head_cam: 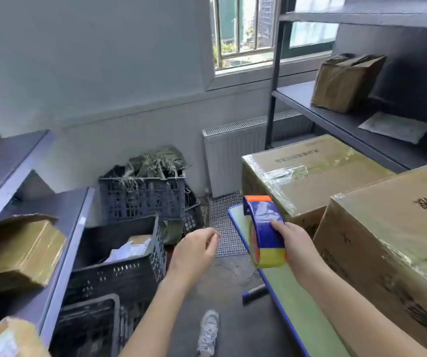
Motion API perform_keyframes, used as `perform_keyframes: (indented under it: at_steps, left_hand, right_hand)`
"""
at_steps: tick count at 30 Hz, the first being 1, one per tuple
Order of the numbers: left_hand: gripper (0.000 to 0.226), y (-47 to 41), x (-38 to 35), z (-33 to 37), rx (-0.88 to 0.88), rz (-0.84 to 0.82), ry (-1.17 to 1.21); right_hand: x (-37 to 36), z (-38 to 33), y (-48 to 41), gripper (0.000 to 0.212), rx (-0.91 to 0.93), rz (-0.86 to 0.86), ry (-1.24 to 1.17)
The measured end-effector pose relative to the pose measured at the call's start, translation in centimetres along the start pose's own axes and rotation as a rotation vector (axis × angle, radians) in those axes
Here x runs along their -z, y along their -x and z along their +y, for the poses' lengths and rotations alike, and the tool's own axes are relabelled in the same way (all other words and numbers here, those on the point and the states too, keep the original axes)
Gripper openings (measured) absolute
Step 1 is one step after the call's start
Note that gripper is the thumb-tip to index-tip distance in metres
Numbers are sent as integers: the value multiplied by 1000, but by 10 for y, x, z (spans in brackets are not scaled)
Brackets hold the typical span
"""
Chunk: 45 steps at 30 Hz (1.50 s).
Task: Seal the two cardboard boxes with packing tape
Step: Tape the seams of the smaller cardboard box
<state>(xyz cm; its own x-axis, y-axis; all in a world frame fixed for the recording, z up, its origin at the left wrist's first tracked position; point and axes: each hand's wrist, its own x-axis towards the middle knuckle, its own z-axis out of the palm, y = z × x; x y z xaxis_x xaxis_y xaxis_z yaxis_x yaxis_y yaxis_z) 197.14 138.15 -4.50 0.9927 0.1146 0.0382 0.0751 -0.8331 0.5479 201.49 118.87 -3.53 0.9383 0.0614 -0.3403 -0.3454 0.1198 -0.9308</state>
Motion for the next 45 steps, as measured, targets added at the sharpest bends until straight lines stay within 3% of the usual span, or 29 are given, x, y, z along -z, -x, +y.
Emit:
perform_keyframes:
  at_steps: [4, 11, 17, 20, 26, 33, 36, 39, 45]
  left_hand:
    - [22, -106, -8, -6, -153, -84, 37]
    - [23, -268, -10, 17, -492, -222, -45]
    - [23, -335, -36, 48, -698, -339, -91]
    - [24, -348, -57, 64, -805, -393, -121]
    - [33, -348, -87, 71, -941, -488, -354]
    - [56, -347, -93, 61, -953, -521, -433]
    - [53, -349, -95, 59, -951, -530, -361]
    - [51, -357, -96, 56, -912, -510, -359]
    - [88, -377, -102, 54, -701, -527, -500]
  right_hand:
    - [-8, -26, -65, 24, 115, 107, -79]
    - [-12, -67, -153, 23, 191, 460, -24]
    - [-1, -66, -186, 24, 141, 763, 253]
    - [7, -64, -192, 28, 100, 800, 407]
    - [11, -54, -196, 20, -38, 878, 1030]
    - [6, -29, -196, 23, 46, 852, 1389]
    - [10, -25, -191, 36, 69, 893, 1392]
    - [5, -18, -181, 68, 6, 889, 1356]
    - [-7, -10, -173, 117, -111, 734, 1251]
